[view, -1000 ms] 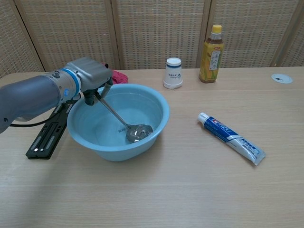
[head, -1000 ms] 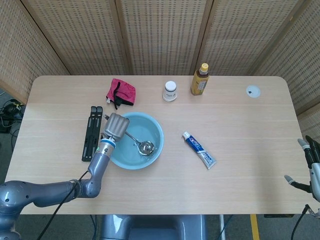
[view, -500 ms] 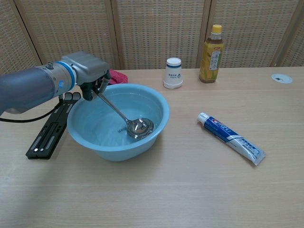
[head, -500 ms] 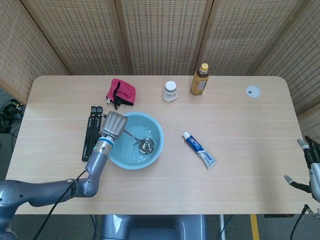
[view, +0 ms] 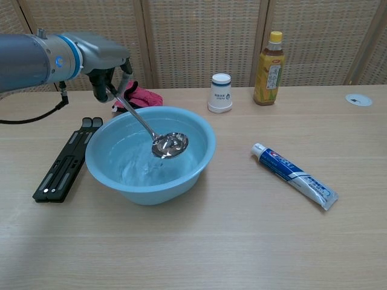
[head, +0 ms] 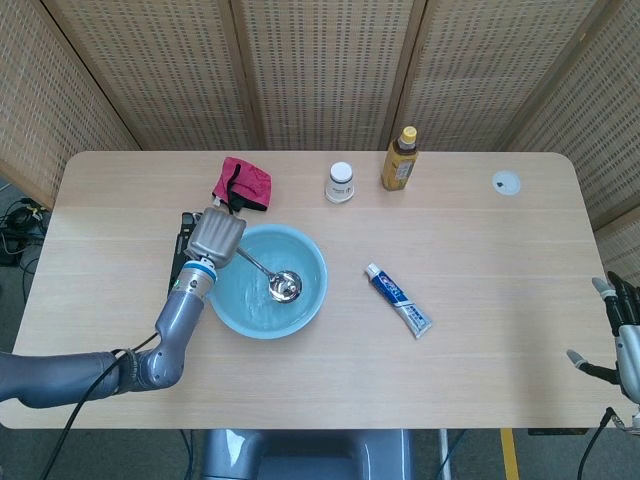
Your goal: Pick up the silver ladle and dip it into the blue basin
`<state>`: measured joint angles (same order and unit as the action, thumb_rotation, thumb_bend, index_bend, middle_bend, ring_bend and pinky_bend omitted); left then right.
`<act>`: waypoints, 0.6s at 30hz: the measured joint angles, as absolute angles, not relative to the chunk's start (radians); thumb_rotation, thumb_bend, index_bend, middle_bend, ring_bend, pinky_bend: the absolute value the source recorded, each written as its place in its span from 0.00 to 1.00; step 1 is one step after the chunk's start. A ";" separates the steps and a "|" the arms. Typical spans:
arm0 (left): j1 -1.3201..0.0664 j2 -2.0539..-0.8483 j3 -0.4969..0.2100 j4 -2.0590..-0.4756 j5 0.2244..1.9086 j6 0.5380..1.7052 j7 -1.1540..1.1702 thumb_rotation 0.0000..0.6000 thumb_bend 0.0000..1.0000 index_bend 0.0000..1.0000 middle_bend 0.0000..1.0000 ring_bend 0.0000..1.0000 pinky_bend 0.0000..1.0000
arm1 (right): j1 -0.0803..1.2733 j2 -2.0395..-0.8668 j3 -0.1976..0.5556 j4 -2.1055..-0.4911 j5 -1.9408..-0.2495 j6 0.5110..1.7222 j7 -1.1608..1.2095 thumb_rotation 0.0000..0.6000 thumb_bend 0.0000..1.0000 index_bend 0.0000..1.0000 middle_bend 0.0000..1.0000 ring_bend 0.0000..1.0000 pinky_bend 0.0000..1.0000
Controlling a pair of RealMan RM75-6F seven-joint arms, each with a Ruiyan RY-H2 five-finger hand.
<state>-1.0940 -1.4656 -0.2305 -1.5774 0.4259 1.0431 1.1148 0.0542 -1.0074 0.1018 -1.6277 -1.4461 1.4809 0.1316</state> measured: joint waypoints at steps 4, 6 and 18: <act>-1.119 -1.426 -0.244 -1.620 0.385 1.056 1.125 1.00 0.70 0.83 0.94 0.94 1.00 | 0.055 -1.008 0.103 -1.627 -1.442 1.479 0.130 1.00 0.00 0.00 0.00 0.00 0.00; -1.129 -1.414 -0.247 -1.632 0.369 1.062 1.132 1.00 0.71 0.83 0.94 0.94 1.00 | 0.056 -1.009 0.104 -1.627 -1.442 1.478 0.129 1.00 0.00 0.00 0.00 0.00 0.00; -1.238 -1.350 -0.291 -1.720 0.093 1.123 1.240 1.00 0.73 0.83 0.94 0.94 1.00 | 0.057 -1.013 0.107 -1.623 -1.430 1.474 0.121 1.00 0.00 0.00 0.00 0.00 0.00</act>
<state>-1.2378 -1.3503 -0.2913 -1.7197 0.0928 1.1226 1.2404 0.0573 -1.0126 0.1071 -1.6234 -1.4305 1.4737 0.1214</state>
